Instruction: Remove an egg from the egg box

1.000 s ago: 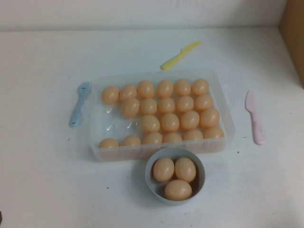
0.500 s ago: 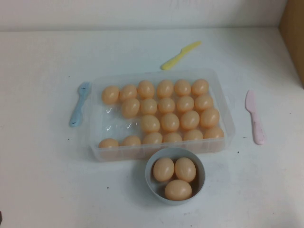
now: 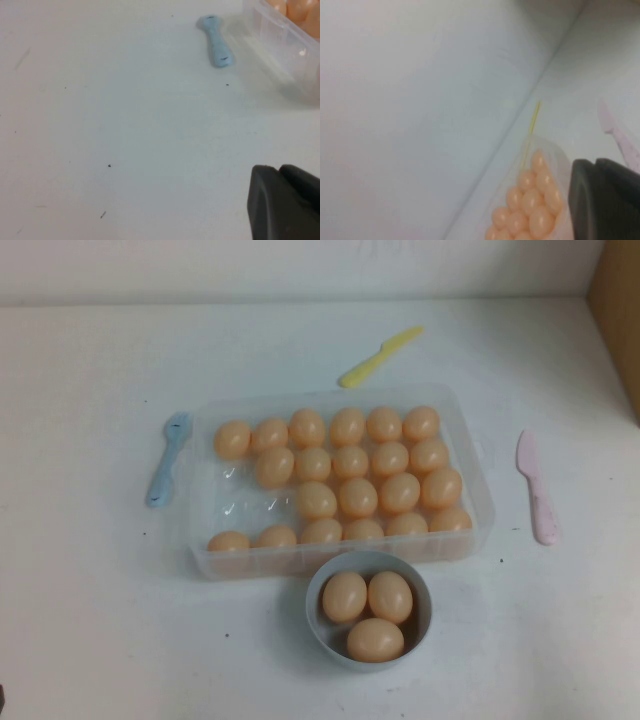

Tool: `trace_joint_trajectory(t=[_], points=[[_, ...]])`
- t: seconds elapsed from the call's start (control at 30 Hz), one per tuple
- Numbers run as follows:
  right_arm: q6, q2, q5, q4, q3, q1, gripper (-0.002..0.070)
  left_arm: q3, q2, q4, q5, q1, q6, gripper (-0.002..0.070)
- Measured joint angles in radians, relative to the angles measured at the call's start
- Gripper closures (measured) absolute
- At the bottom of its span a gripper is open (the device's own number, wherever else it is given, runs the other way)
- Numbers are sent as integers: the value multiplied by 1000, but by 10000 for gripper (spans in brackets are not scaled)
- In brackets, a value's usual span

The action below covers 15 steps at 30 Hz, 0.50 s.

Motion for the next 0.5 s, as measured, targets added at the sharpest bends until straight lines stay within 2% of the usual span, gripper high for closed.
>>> trace_joint_trajectory(t=[0.37, 0.5], points=[[-231, 0, -60, 36, 0, 0, 695, 0, 0, 0, 0, 0, 0, 680], [-378, 9, 8, -23, -27, 0, 695, 0, 0, 0, 0, 0, 0, 680]])
